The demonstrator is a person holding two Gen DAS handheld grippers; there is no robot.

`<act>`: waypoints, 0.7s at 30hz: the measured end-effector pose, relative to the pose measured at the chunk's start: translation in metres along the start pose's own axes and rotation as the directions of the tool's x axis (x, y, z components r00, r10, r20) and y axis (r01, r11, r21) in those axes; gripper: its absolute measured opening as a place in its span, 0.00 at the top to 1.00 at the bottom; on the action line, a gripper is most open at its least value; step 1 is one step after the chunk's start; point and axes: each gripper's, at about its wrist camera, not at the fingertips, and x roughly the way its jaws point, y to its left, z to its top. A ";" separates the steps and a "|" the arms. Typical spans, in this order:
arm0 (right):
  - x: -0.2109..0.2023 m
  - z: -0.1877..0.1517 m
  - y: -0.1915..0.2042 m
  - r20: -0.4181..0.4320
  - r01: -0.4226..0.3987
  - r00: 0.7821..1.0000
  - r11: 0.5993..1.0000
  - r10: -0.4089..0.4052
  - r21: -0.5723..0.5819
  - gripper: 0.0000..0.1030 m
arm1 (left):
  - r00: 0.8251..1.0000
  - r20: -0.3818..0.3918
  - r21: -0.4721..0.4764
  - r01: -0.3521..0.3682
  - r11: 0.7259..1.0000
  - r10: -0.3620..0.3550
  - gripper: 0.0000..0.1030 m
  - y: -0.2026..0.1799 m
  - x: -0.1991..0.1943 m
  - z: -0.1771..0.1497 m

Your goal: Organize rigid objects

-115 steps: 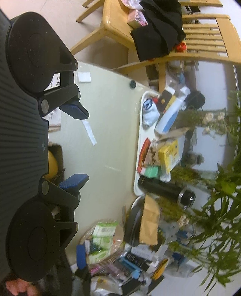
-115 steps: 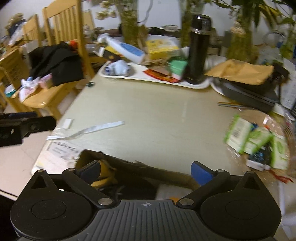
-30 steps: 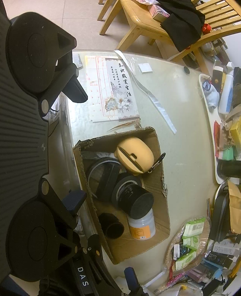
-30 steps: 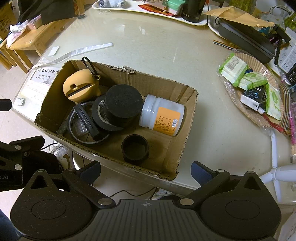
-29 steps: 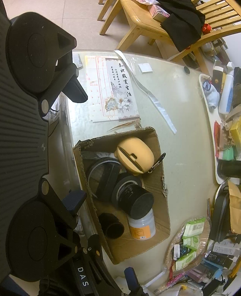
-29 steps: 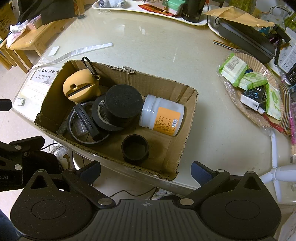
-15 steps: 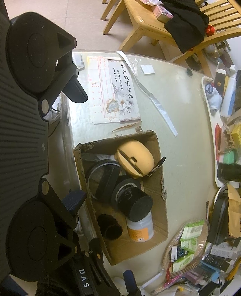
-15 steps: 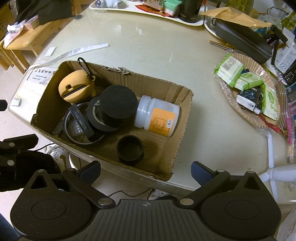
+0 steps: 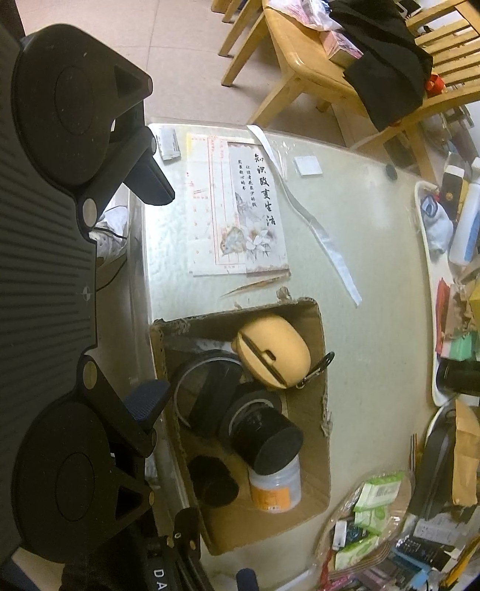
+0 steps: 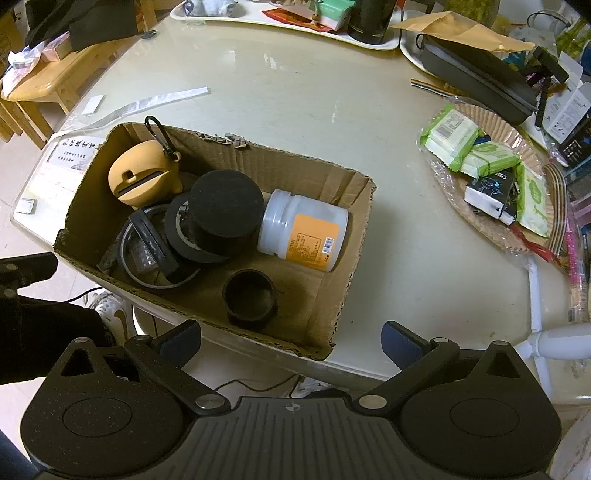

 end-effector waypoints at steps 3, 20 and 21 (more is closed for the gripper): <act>0.000 0.000 0.000 0.000 0.000 1.000 1.000 0.000 -0.001 0.00 | 1.000 0.001 0.002 0.001 1.000 -0.001 0.00 0.000 0.000 0.000; -0.001 0.000 0.002 0.002 -0.001 1.000 1.000 0.001 -0.005 0.00 | 1.000 0.000 0.004 0.002 1.000 -0.002 0.00 -0.001 0.000 0.000; 0.000 0.000 0.002 0.001 -0.001 1.000 1.000 0.001 -0.005 0.00 | 1.000 -0.001 0.004 0.002 1.000 -0.002 0.00 -0.001 0.000 0.001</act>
